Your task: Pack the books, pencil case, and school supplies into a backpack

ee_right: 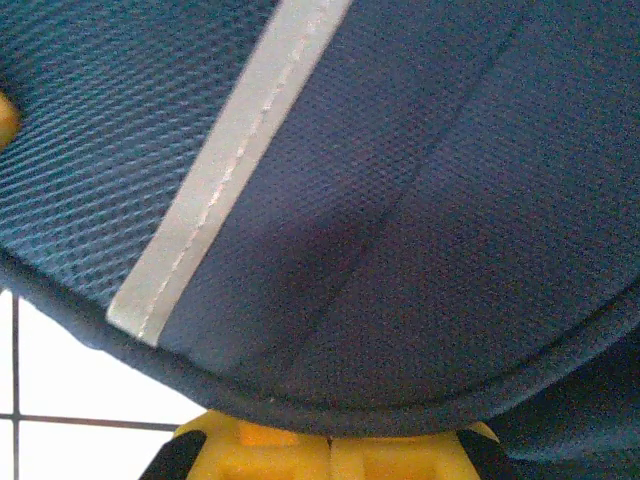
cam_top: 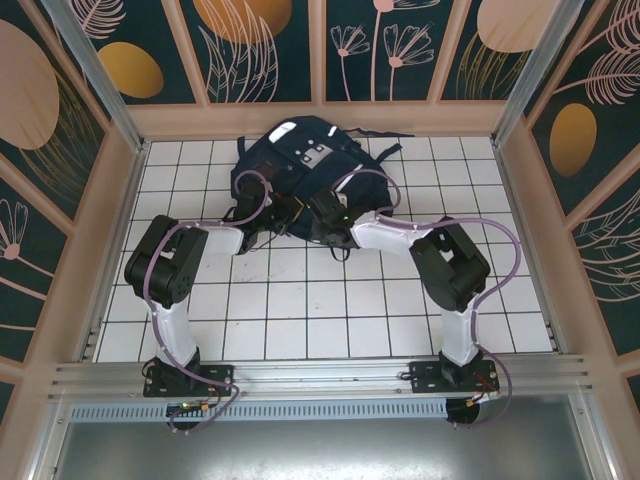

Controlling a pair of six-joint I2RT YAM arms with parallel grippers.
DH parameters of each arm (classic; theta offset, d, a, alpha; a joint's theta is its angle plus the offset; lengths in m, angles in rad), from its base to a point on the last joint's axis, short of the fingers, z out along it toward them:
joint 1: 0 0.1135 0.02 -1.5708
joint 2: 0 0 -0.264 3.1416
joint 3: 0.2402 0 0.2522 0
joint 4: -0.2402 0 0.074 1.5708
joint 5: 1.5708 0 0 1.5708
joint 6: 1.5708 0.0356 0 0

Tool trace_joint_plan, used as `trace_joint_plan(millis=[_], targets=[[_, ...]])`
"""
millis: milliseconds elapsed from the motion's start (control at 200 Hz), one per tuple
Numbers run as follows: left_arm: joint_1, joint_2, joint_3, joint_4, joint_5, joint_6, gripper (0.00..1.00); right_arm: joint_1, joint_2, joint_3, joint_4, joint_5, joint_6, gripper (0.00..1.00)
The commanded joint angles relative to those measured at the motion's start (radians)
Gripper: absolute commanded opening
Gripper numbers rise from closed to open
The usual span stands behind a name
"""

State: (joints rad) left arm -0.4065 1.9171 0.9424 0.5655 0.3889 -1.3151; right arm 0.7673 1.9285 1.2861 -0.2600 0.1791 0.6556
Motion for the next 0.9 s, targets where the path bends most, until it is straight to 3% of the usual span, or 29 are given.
trace_joint_plan(millis=[0,145,505,896], targets=[[-0.019,-0.035,0.018,0.038,0.085,-0.004,0.0,-0.033,-0.094,-0.025,-0.027,-0.002,-0.11,0.0],[-0.018,-0.048,0.005,0.015,0.068,0.017,0.0,-0.104,-0.165,-0.072,-0.085,-0.135,-0.212,0.0],[-0.017,-0.081,-0.033,0.027,0.08,0.027,0.0,-0.214,-0.19,-0.051,-0.231,0.093,-0.46,0.0],[-0.017,-0.119,-0.01,-0.051,0.132,0.093,0.0,-0.336,-0.207,-0.067,-0.182,0.164,-0.591,0.0]])
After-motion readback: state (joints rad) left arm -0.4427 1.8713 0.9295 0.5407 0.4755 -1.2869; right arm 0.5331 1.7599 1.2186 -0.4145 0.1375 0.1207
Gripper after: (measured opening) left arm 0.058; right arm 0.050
